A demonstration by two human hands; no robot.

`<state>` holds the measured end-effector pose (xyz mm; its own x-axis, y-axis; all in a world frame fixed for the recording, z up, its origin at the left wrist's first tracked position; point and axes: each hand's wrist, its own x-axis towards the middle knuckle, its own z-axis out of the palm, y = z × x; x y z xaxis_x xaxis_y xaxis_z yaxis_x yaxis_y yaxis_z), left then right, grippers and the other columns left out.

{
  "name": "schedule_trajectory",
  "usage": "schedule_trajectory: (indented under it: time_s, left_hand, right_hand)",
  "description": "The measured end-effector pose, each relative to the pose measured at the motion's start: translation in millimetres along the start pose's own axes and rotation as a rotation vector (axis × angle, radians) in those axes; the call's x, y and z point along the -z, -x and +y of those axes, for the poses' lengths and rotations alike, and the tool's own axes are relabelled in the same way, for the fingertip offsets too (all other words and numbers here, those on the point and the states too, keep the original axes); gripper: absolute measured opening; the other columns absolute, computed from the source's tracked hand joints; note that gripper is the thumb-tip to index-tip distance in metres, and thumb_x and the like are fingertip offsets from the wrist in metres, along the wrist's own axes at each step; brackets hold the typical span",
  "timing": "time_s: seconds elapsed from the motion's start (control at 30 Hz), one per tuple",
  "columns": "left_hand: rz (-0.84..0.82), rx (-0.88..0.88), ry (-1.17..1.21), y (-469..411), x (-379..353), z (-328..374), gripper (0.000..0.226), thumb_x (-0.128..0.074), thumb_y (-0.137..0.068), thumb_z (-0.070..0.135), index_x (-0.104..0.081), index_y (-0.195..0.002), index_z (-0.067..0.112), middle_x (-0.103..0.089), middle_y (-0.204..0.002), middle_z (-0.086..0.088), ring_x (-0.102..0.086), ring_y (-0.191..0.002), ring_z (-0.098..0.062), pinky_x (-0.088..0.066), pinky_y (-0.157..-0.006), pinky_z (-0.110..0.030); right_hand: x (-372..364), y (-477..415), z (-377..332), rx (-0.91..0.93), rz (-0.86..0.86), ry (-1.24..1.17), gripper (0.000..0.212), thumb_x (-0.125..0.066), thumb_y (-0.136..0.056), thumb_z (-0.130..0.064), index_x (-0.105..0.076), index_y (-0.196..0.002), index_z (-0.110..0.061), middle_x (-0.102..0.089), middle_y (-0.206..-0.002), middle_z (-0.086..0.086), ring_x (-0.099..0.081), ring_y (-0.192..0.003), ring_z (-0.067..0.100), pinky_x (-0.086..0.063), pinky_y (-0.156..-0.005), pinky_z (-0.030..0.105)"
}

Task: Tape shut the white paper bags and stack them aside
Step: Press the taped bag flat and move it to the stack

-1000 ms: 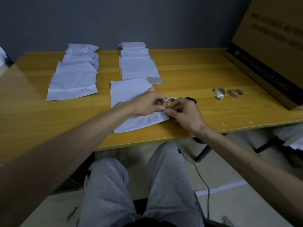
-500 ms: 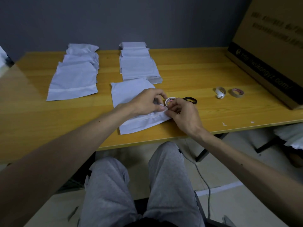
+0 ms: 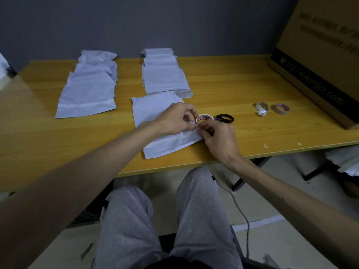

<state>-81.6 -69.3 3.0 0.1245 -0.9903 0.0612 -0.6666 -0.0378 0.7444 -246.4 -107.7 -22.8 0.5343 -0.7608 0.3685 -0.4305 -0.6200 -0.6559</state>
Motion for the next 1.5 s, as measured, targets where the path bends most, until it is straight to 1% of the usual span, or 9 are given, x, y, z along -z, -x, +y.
schedule_trajectory:
  time_s: [0.23,0.57,0.7,0.8,1.0,1.1,1.23,1.37,1.5]
  left_hand:
    - [0.02,-0.025,0.003,3,0,1,0.018,-0.077,-0.078,0.007,-0.065,-0.091,0.011,-0.071,-0.076,-0.001,-0.068,-0.081,-0.015,-0.053,-0.082,-0.034]
    - [0.094,-0.055,-0.012,6,0,1,0.019,-0.081,-0.074,0.006,-0.066,-0.085,0.01,-0.071,-0.073,-0.003,-0.069,-0.075,-0.012,-0.055,-0.079,-0.031]
    - [0.101,-0.062,-0.035,8,0,1,0.017,-0.079,-0.075,0.004,-0.067,-0.087,0.006,-0.071,-0.074,-0.005,-0.068,-0.075,-0.012,-0.054,-0.074,-0.03]
    - [0.091,-0.084,-0.082,9,1,1,0.015,-0.077,-0.078,0.004,-0.068,-0.09,0.004,-0.069,-0.077,-0.008,-0.064,-0.082,-0.015,-0.05,-0.074,-0.022]
    - [0.059,-0.136,-0.188,9,1,-2,0.014,-0.074,-0.082,0.013,-0.074,-0.096,0.008,-0.064,-0.092,-0.013,-0.052,-0.091,-0.014,-0.035,-0.069,-0.005]
    - [0.019,-0.176,-0.179,12,4,2,0.013,-0.072,-0.084,0.01,-0.075,-0.095,0.003,-0.068,-0.086,-0.014,-0.052,-0.084,-0.018,-0.036,-0.069,-0.009]
    - [0.002,-0.211,-0.215,12,4,2,0.012,-0.067,-0.089,0.011,-0.075,-0.094,0.003,-0.067,-0.084,-0.017,-0.054,-0.086,-0.028,-0.036,-0.07,-0.019]
    - [0.026,-0.249,-0.248,9,1,-5,0.011,-0.067,-0.089,0.011,-0.076,-0.093,0.006,-0.066,-0.09,-0.008,-0.048,-0.089,-0.02,-0.034,-0.075,-0.02]
    - [0.057,-0.326,-0.288,7,-4,-11,0.009,-0.069,-0.086,0.009,-0.077,-0.086,0.007,-0.068,-0.085,-0.003,-0.045,-0.093,-0.013,-0.039,-0.082,-0.024]
  right_hand:
    - [-1,2,-1,-0.015,0.042,-0.03,0.017,-0.067,-0.085,-0.006,-0.075,-0.099,-0.007,-0.074,-0.091,0.011,-0.067,-0.081,0.02,-0.048,-0.075,0.025]
    - [-3,-3,-6,-0.128,-0.002,-0.044,0.012,-0.068,-0.085,-0.015,-0.075,-0.094,-0.011,-0.072,-0.081,0.007,-0.064,-0.078,0.021,-0.05,-0.076,0.037]
    - [-4,-5,-8,-0.13,-0.009,-0.049,0.011,-0.068,-0.086,-0.015,-0.074,-0.091,-0.008,-0.071,-0.081,0.007,-0.062,-0.076,0.02,-0.047,-0.07,0.03]
    - [-6,-6,-9,-0.163,-0.03,-0.065,0.008,-0.067,-0.085,-0.012,-0.073,-0.089,-0.006,-0.07,-0.08,0.006,-0.061,-0.075,0.019,-0.041,-0.063,0.022]
    - [-9,-8,-8,-0.226,-0.012,-0.051,0.008,-0.069,-0.081,-0.013,-0.073,-0.079,-0.006,-0.07,-0.072,0.008,-0.062,-0.072,0.023,-0.045,-0.064,0.03]
    - [-11,-7,-7,-0.208,-0.012,-0.017,0.012,-0.07,-0.08,-0.016,-0.072,-0.075,-0.005,-0.068,-0.068,0.01,-0.061,-0.068,0.027,-0.047,-0.062,0.037]
    - [-9,-7,-10,-0.23,-0.024,-0.046,0.01,-0.071,-0.082,-0.018,-0.074,-0.079,-0.009,-0.07,-0.073,0.007,-0.063,-0.071,0.021,-0.048,-0.067,0.032]
    - [-6,-8,-12,-0.196,-0.044,-0.017,0.015,-0.07,-0.084,-0.022,-0.071,-0.074,-0.01,-0.065,-0.065,0.005,-0.055,-0.061,0.017,-0.041,-0.056,0.03]
    - [-6,-8,-10,-0.152,-0.065,0.054,0.012,-0.064,-0.083,-0.011,-0.073,-0.076,-0.005,-0.064,-0.063,0.012,-0.053,-0.058,0.023,-0.03,-0.048,0.026]
